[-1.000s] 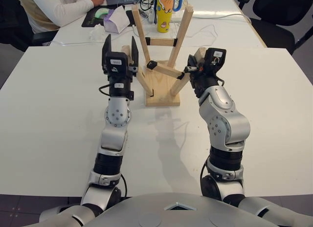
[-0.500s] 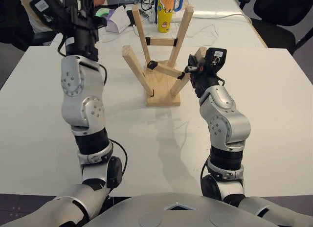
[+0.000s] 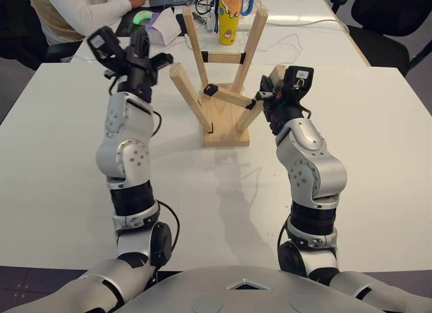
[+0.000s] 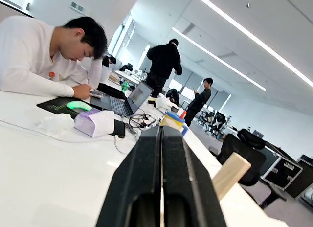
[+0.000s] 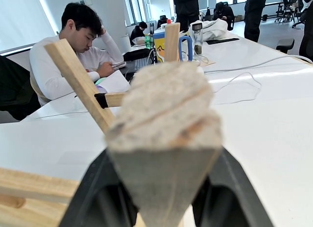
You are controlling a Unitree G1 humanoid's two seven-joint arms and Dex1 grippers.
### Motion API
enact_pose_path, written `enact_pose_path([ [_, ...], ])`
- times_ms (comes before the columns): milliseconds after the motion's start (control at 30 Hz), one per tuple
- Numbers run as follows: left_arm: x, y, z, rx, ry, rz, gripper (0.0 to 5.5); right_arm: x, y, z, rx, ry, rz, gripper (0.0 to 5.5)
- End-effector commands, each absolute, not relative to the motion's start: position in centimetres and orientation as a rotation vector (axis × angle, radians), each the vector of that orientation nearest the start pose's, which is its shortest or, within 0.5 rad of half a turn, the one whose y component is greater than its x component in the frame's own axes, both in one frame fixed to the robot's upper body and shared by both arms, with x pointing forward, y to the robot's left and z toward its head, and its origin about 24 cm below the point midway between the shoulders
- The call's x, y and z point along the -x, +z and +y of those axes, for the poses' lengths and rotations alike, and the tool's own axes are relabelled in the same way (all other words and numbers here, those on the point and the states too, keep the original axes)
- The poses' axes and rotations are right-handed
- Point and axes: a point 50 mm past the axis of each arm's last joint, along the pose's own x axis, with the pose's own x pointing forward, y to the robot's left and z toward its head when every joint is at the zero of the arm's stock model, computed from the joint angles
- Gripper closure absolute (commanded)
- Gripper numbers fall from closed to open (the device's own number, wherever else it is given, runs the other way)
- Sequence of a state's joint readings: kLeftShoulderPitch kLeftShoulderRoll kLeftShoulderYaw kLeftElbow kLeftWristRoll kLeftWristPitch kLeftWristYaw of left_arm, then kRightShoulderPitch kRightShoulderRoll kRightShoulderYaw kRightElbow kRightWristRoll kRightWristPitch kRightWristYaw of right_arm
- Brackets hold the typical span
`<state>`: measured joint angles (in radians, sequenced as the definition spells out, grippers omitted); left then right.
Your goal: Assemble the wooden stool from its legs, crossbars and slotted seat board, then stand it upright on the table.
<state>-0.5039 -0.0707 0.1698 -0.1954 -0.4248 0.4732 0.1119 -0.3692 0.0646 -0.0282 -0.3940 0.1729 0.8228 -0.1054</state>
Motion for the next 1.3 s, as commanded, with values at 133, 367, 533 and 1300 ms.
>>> enact_pose_path([
  [133, -32.1, 13.9, 11.1, 0.396, -0.132, -0.033, 5.5, -28.2, 10.9, -11.2, -0.141, 0.104, 0.311, 4.45],
  [367, -32.3, 15.2, 12.2, 0.411, -0.095, -0.108, 5.5, -28.3, 11.0, -11.2, -0.14, 0.103, 0.31, 4.45],
  [533, -31.6, 18.3, 13.0, 0.489, -0.107, -0.26, 5.5, -28.4, 11.0, -11.2, -0.137, 0.101, 0.311, 4.45],
  [1300, -28.8, 19.5, 11.3, 0.456, -0.378, -0.256, 5.5, -29.3, 11.5, -11.6, -0.047, 0.111, 0.265, 4.45],
])
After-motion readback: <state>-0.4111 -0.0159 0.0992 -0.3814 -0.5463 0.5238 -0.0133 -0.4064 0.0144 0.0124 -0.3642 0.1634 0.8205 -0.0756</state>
